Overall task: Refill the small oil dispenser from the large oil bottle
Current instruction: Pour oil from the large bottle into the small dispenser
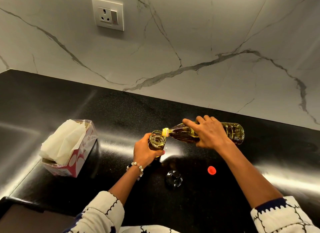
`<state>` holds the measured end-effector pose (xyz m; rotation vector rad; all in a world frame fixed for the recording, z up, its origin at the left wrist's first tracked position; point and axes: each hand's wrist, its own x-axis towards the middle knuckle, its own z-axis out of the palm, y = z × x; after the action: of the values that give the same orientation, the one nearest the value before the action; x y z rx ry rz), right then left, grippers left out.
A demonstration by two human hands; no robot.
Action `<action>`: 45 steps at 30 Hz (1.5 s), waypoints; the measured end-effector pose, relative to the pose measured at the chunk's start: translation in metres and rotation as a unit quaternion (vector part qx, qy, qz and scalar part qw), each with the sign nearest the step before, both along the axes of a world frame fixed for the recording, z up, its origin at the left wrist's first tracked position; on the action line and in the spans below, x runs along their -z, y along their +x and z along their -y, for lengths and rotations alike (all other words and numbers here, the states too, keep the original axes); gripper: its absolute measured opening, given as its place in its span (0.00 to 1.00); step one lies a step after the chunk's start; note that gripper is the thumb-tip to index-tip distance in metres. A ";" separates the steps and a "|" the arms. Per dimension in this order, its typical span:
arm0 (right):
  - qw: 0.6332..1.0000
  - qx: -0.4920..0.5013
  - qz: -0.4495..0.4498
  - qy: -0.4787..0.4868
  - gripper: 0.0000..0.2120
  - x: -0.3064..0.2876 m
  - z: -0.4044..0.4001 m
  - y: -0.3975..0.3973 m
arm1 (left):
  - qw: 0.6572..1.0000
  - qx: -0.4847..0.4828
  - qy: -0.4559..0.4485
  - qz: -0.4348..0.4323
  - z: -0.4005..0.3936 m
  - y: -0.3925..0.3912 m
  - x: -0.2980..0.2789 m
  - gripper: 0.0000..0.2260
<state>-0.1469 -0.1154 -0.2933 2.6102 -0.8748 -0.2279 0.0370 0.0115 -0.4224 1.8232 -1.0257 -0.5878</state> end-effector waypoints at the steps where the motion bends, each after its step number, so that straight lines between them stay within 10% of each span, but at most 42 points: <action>1: 1.000 -0.001 0.000 -0.001 0.46 0.000 0.000 0.000 | 1.000 0.000 0.000 0.001 0.000 0.000 0.000 0.31; 45: 1.000 -0.003 0.009 -0.002 0.45 0.000 -0.002 -0.003 | 1.000 -0.001 0.006 -0.001 0.000 0.000 -0.002 0.31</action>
<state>-0.1503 -0.1132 -0.2931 2.6150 -0.8737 -0.2018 0.0368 0.0118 -0.4206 1.8337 -1.0208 -0.5972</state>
